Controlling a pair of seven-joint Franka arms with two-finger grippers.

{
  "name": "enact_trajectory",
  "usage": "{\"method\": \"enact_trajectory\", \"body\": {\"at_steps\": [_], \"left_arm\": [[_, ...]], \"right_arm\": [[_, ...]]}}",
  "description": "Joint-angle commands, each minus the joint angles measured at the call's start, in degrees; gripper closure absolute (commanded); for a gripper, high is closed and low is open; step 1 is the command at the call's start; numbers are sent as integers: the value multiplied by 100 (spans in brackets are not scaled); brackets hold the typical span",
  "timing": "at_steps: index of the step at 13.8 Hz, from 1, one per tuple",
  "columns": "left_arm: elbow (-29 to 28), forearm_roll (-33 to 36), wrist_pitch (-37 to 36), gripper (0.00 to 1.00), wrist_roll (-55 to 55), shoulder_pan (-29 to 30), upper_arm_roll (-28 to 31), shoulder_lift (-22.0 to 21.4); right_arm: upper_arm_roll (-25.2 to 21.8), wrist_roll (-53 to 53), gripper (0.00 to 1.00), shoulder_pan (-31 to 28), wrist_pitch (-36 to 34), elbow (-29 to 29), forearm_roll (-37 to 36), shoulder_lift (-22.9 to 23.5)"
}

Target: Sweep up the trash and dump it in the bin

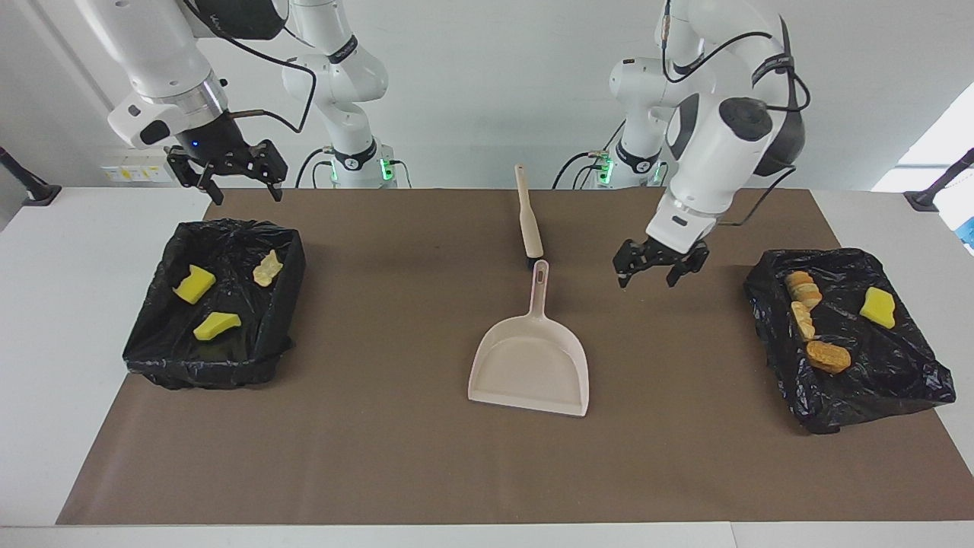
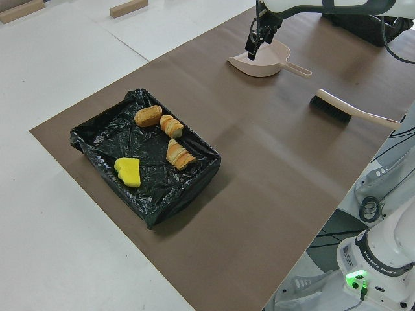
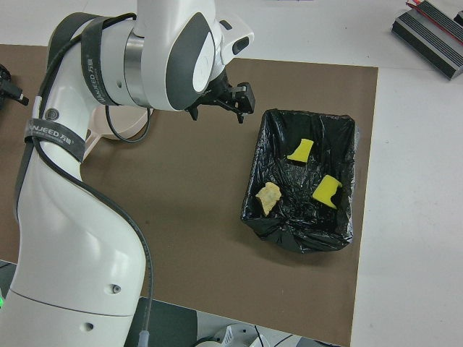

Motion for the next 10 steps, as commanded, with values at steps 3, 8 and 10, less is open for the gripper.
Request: {"method": "enact_trajectory", "body": {"at_steps": [3,8,10], "left_arm": [[163,-82,-979,0,1149,857,-49,-339],[916,15,-2041,0,1397,1060,126,-409],[1347,312,-2638,0,1397,1052,153,-462]], "right_arm": [[21,79,0,-26,8,-85,34,-81],[21,79,0,-26,8,-85,34,-81],[21,79,0,-26,8,-85,34,-81]]}}
